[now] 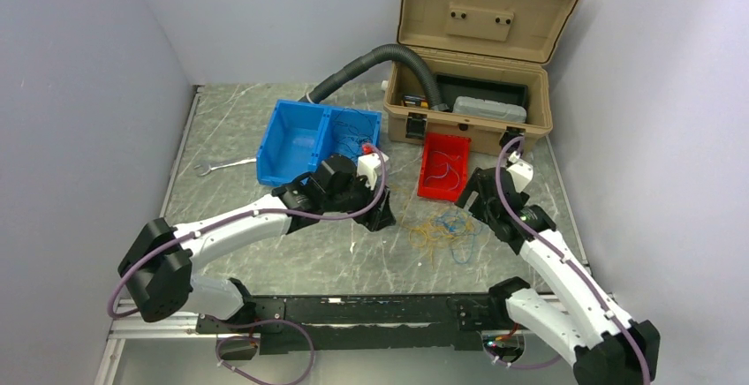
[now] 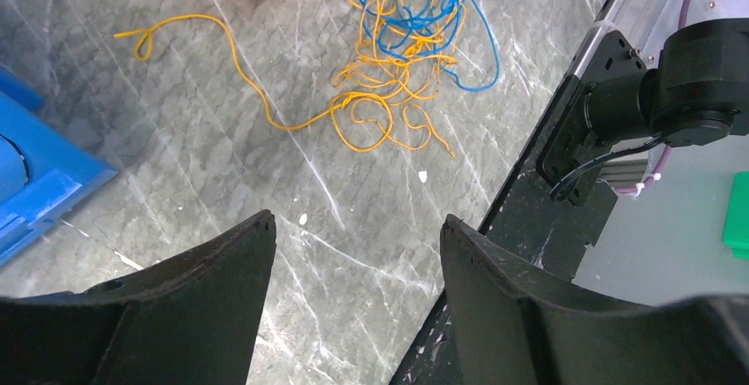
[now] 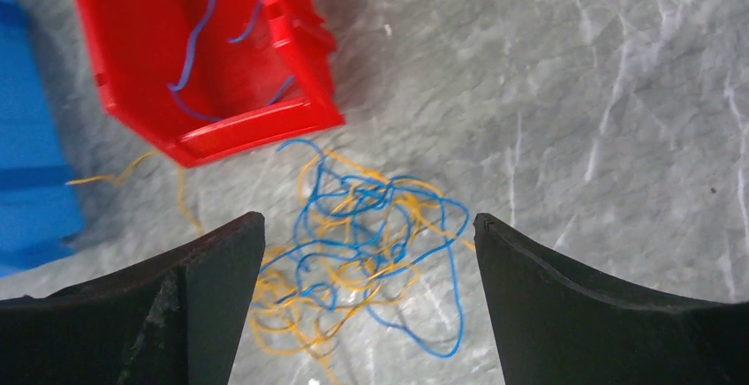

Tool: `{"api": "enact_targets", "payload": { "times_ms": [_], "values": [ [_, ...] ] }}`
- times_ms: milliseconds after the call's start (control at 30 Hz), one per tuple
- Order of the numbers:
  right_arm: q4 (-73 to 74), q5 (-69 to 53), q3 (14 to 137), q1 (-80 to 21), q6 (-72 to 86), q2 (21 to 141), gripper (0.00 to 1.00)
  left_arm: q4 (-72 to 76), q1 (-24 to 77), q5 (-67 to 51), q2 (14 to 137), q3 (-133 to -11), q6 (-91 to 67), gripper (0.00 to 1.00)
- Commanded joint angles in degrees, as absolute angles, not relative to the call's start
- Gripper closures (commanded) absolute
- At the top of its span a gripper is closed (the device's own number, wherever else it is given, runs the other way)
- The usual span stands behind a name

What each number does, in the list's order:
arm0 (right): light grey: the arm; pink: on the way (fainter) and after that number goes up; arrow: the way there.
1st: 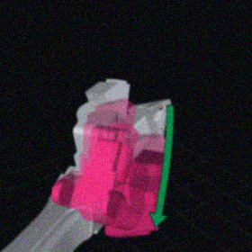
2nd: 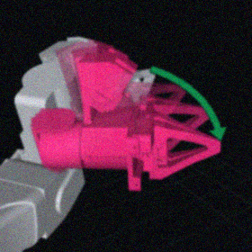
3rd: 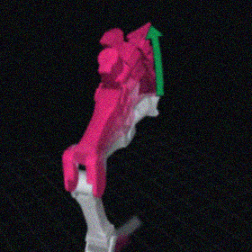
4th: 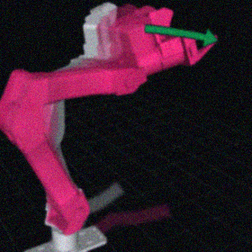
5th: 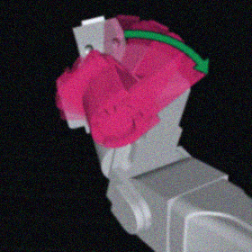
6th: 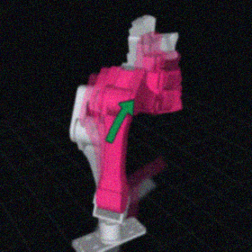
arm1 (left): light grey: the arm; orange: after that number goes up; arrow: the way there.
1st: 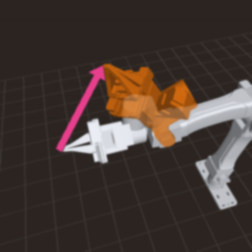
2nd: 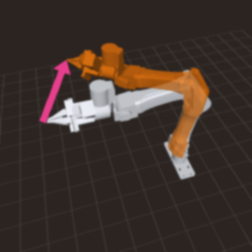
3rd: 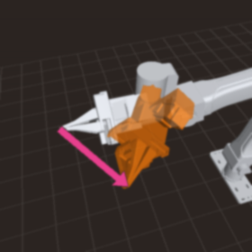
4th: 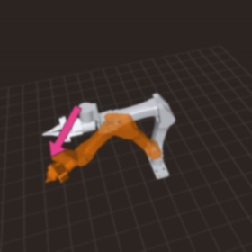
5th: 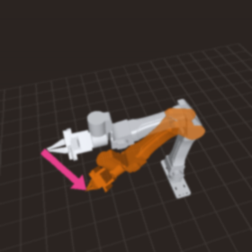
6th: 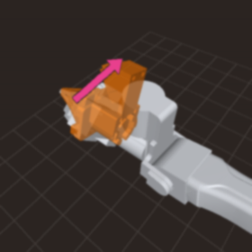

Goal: Untangle the cables

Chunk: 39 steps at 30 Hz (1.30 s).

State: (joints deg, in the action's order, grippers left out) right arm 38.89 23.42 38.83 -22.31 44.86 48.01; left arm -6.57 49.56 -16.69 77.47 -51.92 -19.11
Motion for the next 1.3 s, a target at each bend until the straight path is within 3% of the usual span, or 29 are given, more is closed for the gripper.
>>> {"api": "enact_targets", "payload": {
  "times_ms": [0,200,300,433,567,700,967,1267],
  "values": [
    [30.2,20.4,37.2,-19.0,36.6,52.9,0.10,-4.8,50.2,-17.3,76.6,-55.2,-17.9,0.28],
    [23.6,20.5,37.9,-18.5,30.5,63.4,0.20,-4.5,50.4,-15.4,73.2,-52.8,-17.9,0.28],
    [21.7,20.3,38.2,-18.5,28.8,65.8,0.47,-6.1,50.5,-13.2,71.0,-52.0,-17.2,0.28],
    [22.1,18.3,39.0,-18.7,27.8,64.3,1.00,-7.8,50.4,-10.0,68.4,-51.0,-16.4,0.28],
    [24.9,15.7,40.7,-20.3,26.5,55.7,1.00,-8.2,50.5,-8.3,66.4,-50.3,-15.6,0.28],
    [28.4,5.3,45.8,-20.7,25.3,48.8,1.00,-5.4,50.4,-8.6,64.2,-48.7,-14.0,0.27],
    [26.7,-30.5,59.0,-22.1,23.0,47.8,1.00,3.5,50.5,-11.5,58.9,-45.7,-12.2,0.26],
    [27.6,-41.5,70.2,-24.9,24.3,50.6,1.00,8.5,50.4,-14.7,55.5,-48.8,-10.1,0.23]
  ]
}}
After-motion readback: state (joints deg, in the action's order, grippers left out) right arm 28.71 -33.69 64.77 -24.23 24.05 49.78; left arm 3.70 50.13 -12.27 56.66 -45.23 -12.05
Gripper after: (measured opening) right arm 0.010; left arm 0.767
